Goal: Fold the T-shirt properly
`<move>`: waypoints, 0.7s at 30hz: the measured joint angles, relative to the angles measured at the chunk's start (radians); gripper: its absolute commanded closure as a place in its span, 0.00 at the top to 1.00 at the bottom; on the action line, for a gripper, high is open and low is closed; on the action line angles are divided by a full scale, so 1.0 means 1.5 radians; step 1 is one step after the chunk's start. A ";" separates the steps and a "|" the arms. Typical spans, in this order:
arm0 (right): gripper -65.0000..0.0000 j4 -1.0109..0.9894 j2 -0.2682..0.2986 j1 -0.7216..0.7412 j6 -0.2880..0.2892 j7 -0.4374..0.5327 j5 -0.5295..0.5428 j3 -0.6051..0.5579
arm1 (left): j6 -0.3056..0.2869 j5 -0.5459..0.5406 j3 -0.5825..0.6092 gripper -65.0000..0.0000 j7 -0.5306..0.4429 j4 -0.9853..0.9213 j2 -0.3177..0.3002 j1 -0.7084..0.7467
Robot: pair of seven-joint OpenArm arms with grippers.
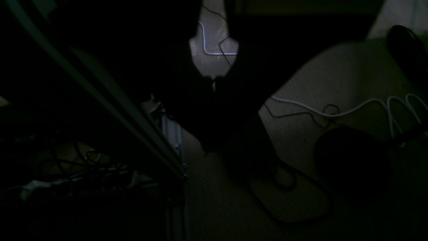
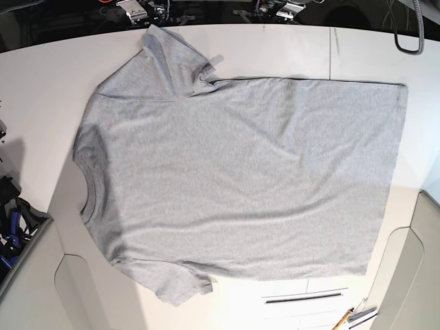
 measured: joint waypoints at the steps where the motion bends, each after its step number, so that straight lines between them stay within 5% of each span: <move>1: 0.00 0.001 0.000 0.000 0.000 0.000 0.000 0.000 | 0.000 0.000 0.001 0.00 0.000 0.000 0.000 0.000; 21: 0.00 0.002 0.002 0.000 0.000 -0.009 0.000 0.000 | 0.000 0.000 0.001 0.00 0.000 0.000 -0.001 0.000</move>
